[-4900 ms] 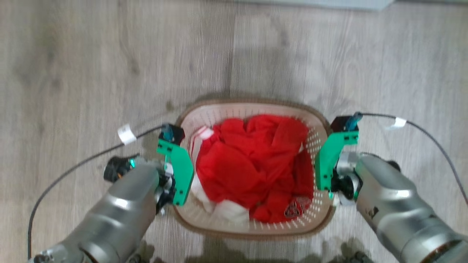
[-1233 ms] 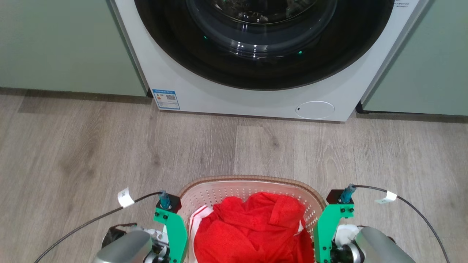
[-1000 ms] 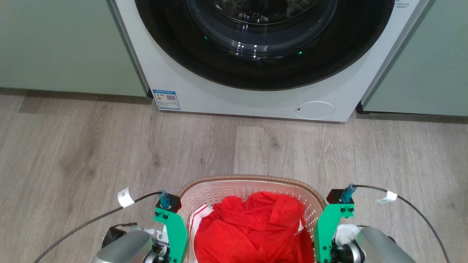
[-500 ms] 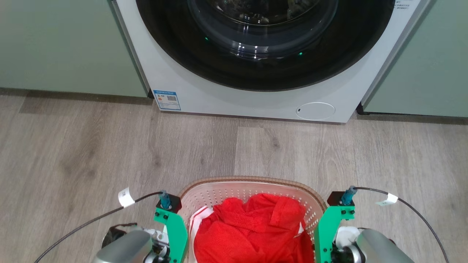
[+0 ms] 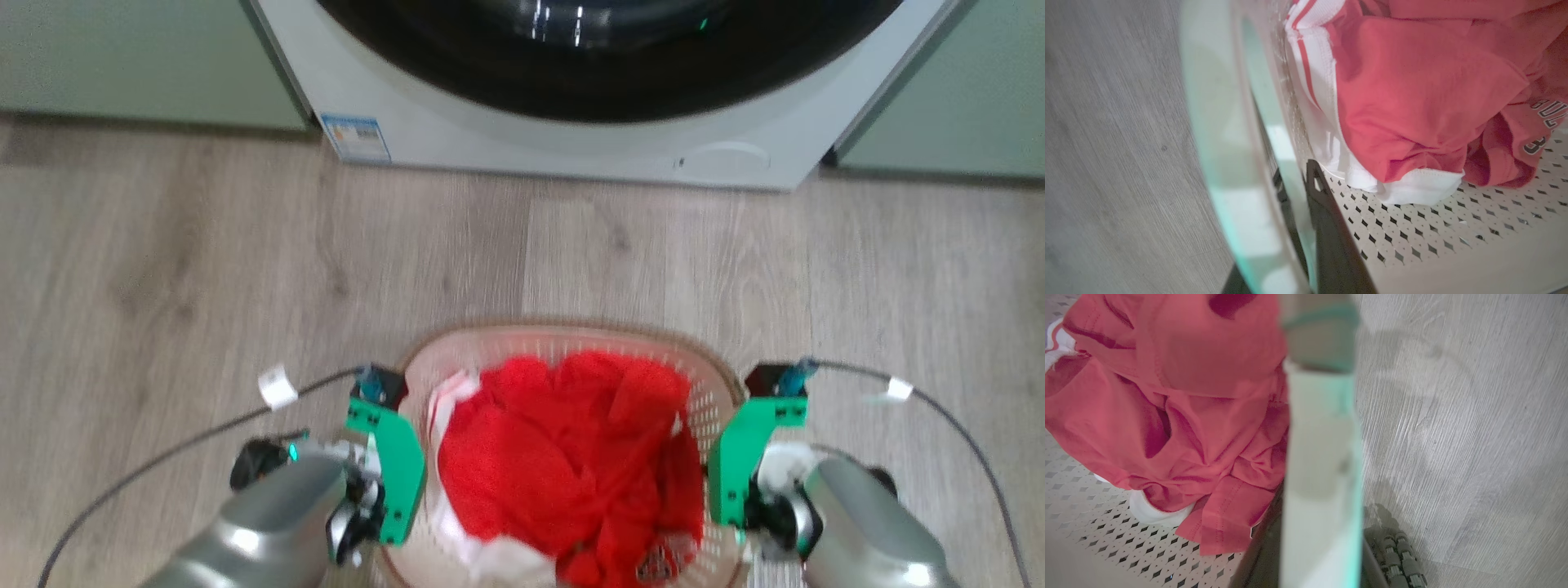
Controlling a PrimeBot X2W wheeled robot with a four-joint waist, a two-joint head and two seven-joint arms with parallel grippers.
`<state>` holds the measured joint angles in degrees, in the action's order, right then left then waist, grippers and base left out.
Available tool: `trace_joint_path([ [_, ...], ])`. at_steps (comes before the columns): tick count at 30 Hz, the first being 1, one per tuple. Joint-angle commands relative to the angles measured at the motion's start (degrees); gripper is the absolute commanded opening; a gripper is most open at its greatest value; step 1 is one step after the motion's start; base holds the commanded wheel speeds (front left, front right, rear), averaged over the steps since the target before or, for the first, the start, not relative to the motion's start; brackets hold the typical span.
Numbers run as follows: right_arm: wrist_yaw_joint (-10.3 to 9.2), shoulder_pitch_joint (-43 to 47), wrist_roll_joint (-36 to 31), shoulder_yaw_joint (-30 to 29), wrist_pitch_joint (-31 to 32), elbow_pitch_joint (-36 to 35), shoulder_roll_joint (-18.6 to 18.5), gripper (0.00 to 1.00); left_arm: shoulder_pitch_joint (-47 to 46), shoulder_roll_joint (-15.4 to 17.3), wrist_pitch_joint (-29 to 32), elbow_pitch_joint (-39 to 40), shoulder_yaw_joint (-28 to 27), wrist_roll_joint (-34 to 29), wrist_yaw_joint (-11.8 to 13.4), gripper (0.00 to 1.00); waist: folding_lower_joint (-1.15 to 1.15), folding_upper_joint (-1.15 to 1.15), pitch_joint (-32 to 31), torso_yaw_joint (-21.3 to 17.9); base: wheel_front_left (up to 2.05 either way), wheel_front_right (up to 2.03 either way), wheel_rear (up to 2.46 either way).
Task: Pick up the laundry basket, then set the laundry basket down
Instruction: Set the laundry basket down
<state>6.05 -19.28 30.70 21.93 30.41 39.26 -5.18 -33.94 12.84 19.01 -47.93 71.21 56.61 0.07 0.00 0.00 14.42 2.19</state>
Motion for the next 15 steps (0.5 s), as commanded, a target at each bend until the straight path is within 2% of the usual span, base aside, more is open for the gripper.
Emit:
trace_joint_path([
  [1, 1.44, -3.88, -0.6, 1.39, -1.73, -3.82, 2.3, 0.0, -3.21, -0.87, -0.85, 0.73, -0.81, -1.75, -0.43, 0.0, 0.0, 0.0, 5.03, -0.14, 0.0, 0.0, 0.0],
  [7, 1.44, -7.54, -1.44, -0.35, -6.98, -3.58, 2.3, 0.0, -8.34, -3.51, -4.1, -2.43, -1.2, -3.37, -1.38, 0.0, 0.0, 0.0, 12.95, 0.45, 0.0, 0.0, 0.0],
  [15, 1.44, -11.91, -5.7, 0.09, -12.09, 1.22, 2.3, 0.0, -14.41, -7.42, -8.78, -9.48, -1.11, -5.24, -3.33, 0.0, 0.0, 0.0, 22.07, 1.77, 0.0, 0.0, 0.0],
])
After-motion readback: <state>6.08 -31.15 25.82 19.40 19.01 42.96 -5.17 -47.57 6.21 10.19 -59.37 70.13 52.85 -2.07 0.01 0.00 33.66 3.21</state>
